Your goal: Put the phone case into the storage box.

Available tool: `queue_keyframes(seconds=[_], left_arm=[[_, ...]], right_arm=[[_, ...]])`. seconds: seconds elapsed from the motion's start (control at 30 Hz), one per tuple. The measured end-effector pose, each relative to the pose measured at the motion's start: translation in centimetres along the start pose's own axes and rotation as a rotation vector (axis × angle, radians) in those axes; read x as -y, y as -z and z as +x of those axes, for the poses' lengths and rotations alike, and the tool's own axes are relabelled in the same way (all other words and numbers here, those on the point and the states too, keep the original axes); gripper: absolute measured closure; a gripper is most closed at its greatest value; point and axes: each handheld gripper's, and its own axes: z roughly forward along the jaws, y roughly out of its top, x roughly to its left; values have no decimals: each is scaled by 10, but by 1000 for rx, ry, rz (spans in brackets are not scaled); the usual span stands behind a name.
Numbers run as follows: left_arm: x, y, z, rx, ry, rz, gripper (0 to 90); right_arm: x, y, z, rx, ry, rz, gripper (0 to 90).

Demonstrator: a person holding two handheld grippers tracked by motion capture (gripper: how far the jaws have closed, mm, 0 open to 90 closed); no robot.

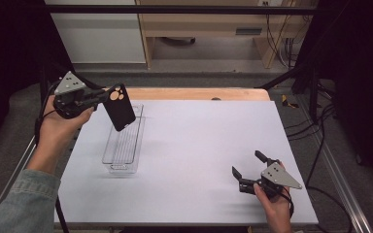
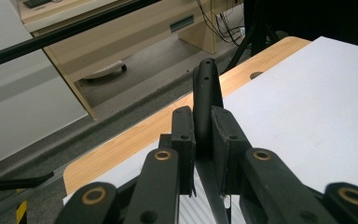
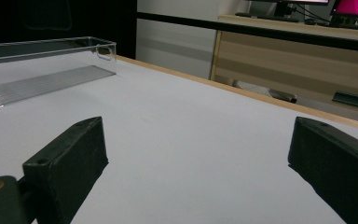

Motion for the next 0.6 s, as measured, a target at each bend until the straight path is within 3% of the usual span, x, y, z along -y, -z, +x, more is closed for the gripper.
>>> queue_keyframes(seconds=[0.47, 0.6], left_arm=[[-2, -18, 7, -1, 7, 4, 800], [-2, -26, 12, -19, -6, 20, 800]], right_arm=[[0, 0, 2, -4, 7, -4, 48], [0, 0, 2, -5, 9, -5, 48]])
